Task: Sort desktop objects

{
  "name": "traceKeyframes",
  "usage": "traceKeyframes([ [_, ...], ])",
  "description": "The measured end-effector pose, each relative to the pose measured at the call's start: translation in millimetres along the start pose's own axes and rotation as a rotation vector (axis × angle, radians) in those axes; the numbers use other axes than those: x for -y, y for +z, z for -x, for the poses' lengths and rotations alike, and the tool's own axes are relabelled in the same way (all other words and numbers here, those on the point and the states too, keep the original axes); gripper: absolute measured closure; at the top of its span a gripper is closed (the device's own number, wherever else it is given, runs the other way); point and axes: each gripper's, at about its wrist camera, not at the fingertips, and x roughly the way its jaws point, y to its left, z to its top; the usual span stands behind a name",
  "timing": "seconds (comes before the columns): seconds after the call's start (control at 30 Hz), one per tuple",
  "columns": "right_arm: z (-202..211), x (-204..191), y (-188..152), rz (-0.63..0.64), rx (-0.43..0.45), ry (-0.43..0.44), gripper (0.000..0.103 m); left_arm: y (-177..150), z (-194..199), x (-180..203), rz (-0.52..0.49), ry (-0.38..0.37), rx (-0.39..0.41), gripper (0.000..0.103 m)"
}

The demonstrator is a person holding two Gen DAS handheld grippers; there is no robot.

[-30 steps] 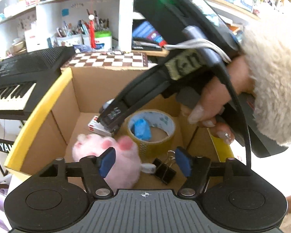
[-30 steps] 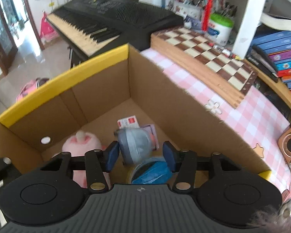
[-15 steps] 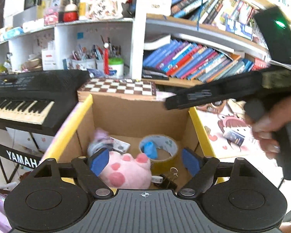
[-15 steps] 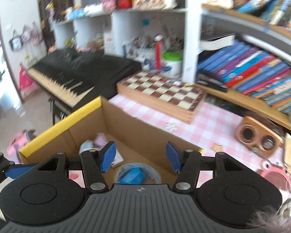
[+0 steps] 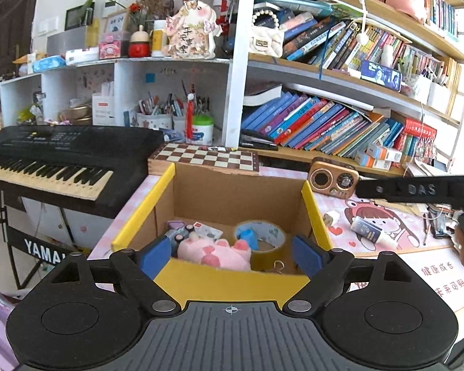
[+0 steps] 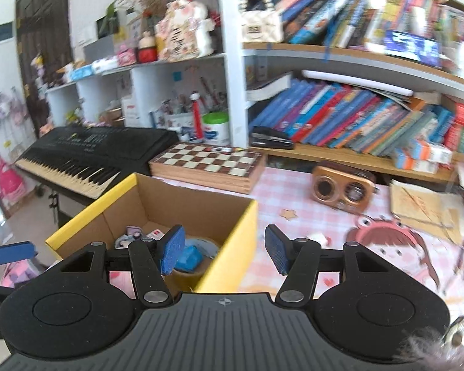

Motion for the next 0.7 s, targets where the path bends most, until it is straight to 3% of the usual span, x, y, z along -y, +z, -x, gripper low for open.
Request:
traceKeyframes([
  [0.23, 43.4, 9.2, -40.5, -0.078, 0.009, -0.096, 0.048, -16.0, 30.3, -2.3, 0.0, 0.016, 0.007, 0.012],
  [0.7, 102.9, -8.2, -112.7, -0.085, -0.033, -0.156, 0.048, -47.9, 63.2, 5.4, -0.013, 0.019, -0.016, 0.007],
])
